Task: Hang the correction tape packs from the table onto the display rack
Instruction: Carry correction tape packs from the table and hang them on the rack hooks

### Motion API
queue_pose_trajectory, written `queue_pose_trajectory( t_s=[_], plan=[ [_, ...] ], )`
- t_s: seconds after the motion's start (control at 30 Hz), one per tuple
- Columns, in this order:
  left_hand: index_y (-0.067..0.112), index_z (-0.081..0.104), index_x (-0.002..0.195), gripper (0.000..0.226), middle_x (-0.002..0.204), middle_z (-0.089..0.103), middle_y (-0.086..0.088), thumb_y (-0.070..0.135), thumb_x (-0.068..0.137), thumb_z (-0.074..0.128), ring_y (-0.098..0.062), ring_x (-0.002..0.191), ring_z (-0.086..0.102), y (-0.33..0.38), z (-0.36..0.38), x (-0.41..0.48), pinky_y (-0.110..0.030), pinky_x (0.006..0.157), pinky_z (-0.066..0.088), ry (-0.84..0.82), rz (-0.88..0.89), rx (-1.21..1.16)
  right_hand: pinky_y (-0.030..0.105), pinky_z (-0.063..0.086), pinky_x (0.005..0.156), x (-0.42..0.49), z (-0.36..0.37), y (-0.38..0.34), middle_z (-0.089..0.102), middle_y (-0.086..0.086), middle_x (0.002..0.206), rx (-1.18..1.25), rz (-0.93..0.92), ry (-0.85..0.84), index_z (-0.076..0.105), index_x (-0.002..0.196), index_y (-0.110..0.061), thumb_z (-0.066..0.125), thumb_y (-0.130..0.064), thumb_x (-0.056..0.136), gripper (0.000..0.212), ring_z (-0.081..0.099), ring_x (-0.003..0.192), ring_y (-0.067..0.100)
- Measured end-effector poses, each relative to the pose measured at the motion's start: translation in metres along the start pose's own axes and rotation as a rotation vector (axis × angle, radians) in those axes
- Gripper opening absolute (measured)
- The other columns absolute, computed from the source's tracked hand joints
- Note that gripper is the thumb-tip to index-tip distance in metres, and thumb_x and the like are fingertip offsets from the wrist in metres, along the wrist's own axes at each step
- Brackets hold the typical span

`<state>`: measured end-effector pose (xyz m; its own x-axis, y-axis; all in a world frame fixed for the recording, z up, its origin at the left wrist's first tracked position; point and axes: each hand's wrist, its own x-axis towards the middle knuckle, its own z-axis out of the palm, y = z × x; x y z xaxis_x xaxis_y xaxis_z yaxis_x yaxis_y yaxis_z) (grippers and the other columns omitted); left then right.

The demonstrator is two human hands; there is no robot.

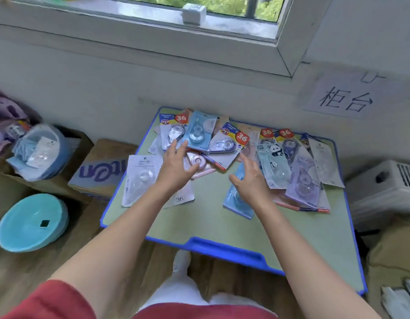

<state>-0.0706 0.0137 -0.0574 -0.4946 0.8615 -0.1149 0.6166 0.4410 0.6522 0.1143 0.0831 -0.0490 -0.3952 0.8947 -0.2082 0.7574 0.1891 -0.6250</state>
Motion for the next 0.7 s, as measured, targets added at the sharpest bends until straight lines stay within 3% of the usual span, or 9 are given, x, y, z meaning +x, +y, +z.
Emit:
queue_pose_trajectory(
  t_s=[0.3,0.5,0.7],
  plan=[
    [0.016,0.019,0.151,0.08,0.158,0.011,-0.015,0.04,0.088,0.062,-0.032,0.144,0.012,0.008,0.013,0.123,-0.038,0.116,0.012,-0.176,0.182,0.213,0.032,0.025,0.109,0.073,0.024,-0.021,0.023,0.013,0.155,0.058,0.172,0.093,0.026,0.149,-0.017,0.061,-0.018,0.088,0.07,0.025,0.141,0.027],
    [0.018,0.003,0.153,0.091,0.159,0.001,-0.017,0.058,0.088,0.052,-0.036,0.146,-0.002,0.008,0.029,0.158,-0.042,0.118,0.003,-0.282,0.215,0.453,0.032,0.025,0.109,0.091,0.033,-0.023,0.028,0.013,0.152,0.066,0.217,0.128,0.029,0.147,-0.016,0.062,-0.016,0.087,0.069,0.03,0.138,0.027],
    [0.024,0.006,0.153,0.08,0.16,-0.008,-0.01,0.045,0.092,0.053,-0.042,0.144,-0.011,0.01,0.036,0.161,-0.054,0.115,0.001,-0.331,0.174,0.422,0.029,0.024,0.11,0.098,0.033,-0.023,0.032,0.013,0.15,0.092,0.239,0.172,0.033,0.146,-0.014,0.061,-0.014,0.087,0.065,0.029,0.139,0.024]
  ],
)
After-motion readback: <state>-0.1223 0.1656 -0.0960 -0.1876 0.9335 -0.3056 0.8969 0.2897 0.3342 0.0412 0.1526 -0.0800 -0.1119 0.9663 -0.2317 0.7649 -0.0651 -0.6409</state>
